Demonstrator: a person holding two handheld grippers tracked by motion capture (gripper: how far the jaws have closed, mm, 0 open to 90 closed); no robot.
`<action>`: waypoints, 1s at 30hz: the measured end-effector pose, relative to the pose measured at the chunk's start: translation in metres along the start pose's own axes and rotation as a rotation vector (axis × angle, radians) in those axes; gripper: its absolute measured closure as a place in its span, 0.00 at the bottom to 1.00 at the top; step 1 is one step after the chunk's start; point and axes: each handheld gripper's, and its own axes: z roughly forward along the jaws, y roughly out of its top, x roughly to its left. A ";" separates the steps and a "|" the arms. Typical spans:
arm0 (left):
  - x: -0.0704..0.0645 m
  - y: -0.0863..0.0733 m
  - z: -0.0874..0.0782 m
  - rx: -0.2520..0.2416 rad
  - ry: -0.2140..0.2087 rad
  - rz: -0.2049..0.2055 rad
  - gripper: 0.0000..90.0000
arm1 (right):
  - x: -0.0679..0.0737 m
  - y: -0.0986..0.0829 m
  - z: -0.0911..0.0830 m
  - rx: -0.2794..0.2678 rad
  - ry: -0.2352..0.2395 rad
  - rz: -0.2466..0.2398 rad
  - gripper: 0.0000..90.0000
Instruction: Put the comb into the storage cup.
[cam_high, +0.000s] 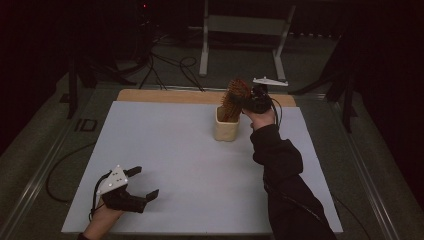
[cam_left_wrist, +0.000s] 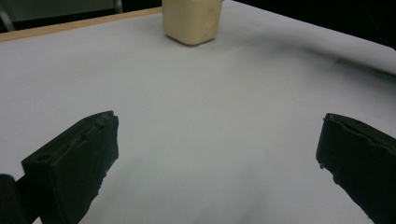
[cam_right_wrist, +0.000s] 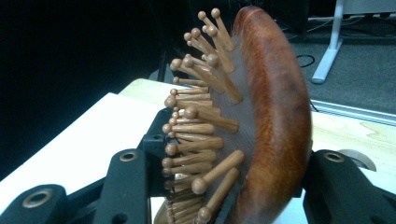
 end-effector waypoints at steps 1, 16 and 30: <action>0.000 0.000 0.000 0.001 -0.001 0.001 0.00 | -0.003 -0.001 -0.001 -0.002 0.000 0.018 0.56; 0.001 0.000 0.001 -0.002 -0.004 -0.001 0.00 | -0.016 -0.007 -0.005 0.018 -0.023 0.026 0.45; 0.000 0.001 0.000 -0.005 -0.005 0.003 0.00 | -0.015 0.000 -0.015 0.040 -0.013 -0.072 0.10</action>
